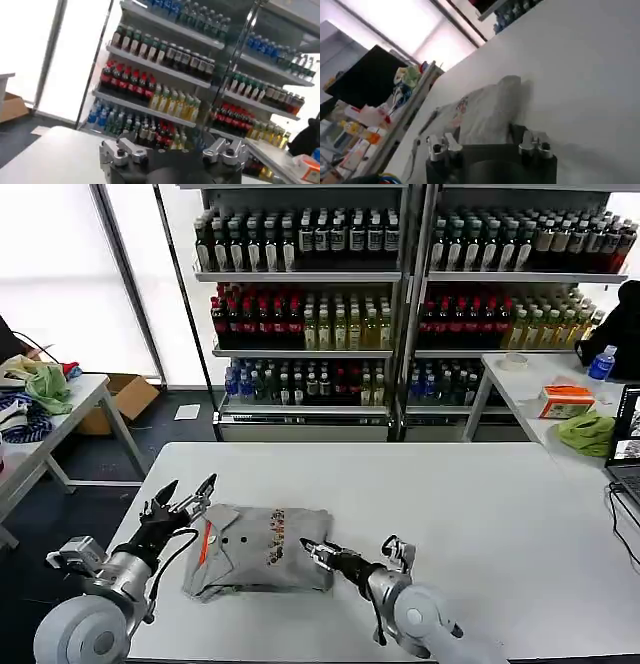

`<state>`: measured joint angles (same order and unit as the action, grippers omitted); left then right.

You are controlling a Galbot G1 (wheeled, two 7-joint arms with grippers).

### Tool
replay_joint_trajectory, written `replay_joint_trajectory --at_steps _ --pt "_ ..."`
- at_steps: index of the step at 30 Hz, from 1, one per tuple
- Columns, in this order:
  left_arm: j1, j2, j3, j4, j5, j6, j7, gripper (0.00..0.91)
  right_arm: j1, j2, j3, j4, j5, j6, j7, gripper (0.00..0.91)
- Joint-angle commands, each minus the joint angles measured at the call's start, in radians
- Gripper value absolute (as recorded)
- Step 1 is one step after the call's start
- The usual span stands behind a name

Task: Fold and organize the clothes.

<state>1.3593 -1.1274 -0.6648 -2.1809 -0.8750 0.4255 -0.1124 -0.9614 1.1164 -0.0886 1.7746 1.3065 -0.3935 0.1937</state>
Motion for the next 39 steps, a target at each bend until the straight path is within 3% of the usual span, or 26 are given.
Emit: replay_joint_trajectory --at_steps 1,10,17,26,30,39 --pt "0.041 -0.009 -0.043 -0.011 -0.007 -0.007 0.009 0.907 0.025 0.061 -0.035 -0.05 0.066 -0.004 0.037 0.0" --pt "0.047 -0.008 -0.056 -0.015 -0.018 -0.004 0.004 0.907 0.012 0.049 -0.028 -0.04 0.006 0.008 0.085 0.0" --pt "0.056 -0.004 -0.077 -0.02 -0.024 -0.004 0.004 0.907 0.012 0.018 -0.006 0.0 -0.023 0.004 0.087 0.0" --pt "0.064 0.003 -0.102 -0.017 -0.04 -0.006 0.006 0.907 -0.042 -0.164 0.122 0.111 -0.073 -0.054 0.04 0.0" --pt "0.065 -0.001 -0.098 -0.017 -0.042 -0.008 0.009 0.907 -0.074 -0.258 0.18 0.136 -0.172 -0.13 0.027 0.0" --pt "0.071 0.0 -0.094 -0.022 -0.043 -0.01 0.012 0.907 -0.121 -0.359 0.265 0.127 -0.301 -0.166 0.012 0.0"
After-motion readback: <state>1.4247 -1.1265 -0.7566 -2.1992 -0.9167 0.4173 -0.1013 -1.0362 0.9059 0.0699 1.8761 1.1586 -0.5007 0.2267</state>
